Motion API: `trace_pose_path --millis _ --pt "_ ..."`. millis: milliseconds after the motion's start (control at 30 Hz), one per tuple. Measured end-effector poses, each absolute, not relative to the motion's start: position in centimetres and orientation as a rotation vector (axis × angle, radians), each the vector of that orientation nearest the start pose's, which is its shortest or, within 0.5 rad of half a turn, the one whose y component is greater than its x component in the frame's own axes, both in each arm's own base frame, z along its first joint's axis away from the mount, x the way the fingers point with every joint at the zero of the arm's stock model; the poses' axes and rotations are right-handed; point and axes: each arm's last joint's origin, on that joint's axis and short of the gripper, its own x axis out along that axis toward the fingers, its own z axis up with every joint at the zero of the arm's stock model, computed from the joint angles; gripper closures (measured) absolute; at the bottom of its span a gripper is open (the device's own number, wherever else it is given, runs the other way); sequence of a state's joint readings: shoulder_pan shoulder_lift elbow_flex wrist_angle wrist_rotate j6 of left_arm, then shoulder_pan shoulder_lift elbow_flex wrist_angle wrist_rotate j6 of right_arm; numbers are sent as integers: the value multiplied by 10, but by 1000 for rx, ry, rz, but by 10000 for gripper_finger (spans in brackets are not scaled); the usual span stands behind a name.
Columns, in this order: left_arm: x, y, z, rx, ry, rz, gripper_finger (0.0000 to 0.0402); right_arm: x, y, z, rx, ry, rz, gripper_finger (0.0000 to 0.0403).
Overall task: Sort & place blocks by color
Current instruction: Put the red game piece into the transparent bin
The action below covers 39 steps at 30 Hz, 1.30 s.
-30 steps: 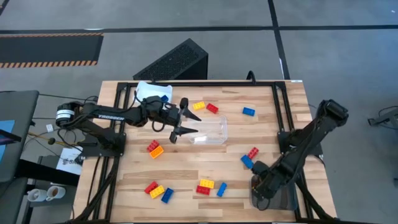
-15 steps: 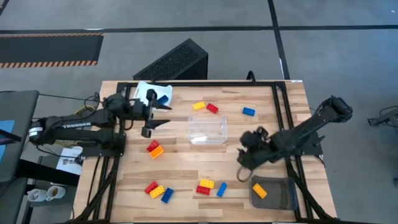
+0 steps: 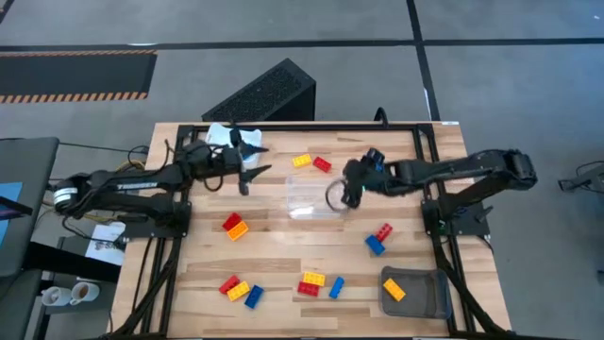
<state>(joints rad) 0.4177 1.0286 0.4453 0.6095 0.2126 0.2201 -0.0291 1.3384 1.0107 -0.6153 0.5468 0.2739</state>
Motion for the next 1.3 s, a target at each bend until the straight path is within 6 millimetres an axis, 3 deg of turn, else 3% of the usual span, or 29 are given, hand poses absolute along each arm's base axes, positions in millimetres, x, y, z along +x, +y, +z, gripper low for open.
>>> trace_pose_path --millis 133,333,567,733,967,1300 --pt "208 110 243 225 27 280 191 263 -56 265 18 837 -702 101" --pt "225 148 235 91 48 202 191 257 -96 267 34 836 -737 101" --pt "248 168 219 -73 111 219 191 249 -114 265 94 852 -721 101" --pt "279 161 204 -144 311 145 191 245 -109 261 87 926 -702 101" --pt "311 129 204 -13 498 139 191 245 -88 256 116 1006 -667 101" --pt "310 89 217 2 579 134 191 233 -29 259 104 999 -624 101"
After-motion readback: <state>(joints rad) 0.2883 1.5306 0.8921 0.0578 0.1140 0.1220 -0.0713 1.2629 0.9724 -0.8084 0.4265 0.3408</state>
